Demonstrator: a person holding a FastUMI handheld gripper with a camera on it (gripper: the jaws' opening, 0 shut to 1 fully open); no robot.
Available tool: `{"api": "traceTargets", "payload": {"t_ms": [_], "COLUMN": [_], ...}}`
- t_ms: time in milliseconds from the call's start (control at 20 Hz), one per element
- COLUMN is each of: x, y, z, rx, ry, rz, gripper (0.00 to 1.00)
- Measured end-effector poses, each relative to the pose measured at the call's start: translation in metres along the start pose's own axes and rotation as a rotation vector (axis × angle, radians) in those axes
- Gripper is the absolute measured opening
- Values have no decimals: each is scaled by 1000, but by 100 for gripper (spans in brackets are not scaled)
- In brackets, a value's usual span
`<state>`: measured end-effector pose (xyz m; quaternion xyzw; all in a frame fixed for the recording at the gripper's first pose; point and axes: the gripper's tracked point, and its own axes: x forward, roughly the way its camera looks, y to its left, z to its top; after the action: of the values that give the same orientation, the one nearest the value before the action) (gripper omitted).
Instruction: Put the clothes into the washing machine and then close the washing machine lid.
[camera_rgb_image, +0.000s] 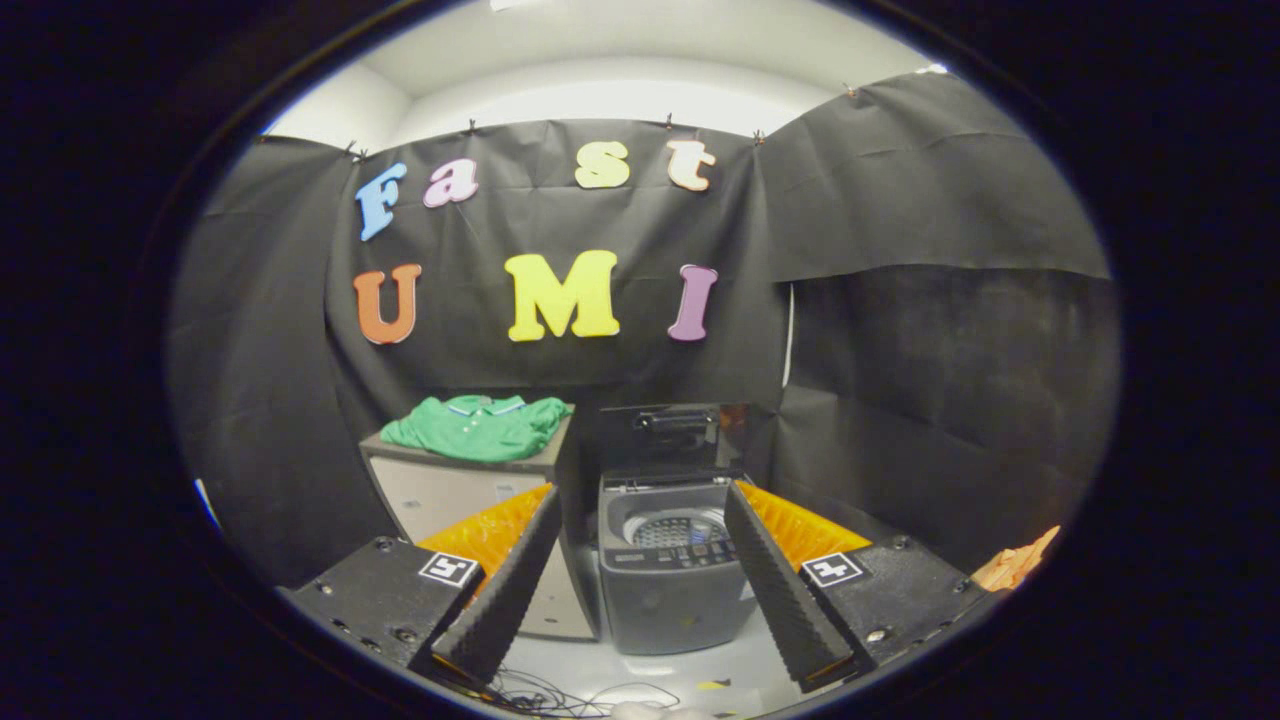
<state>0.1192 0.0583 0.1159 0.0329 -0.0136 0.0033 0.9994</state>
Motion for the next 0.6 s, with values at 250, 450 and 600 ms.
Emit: {"api": "traceTargets", "payload": {"t_ms": [250, 450, 600], "x": [67, 125, 174], "y": [43, 87, 126], "z": [40, 63, 81], "rx": [-12, -16, -33], "ry": [3, 17, 23], "rz": [48, 107, 150], "gripper": [100, 100, 100]}}
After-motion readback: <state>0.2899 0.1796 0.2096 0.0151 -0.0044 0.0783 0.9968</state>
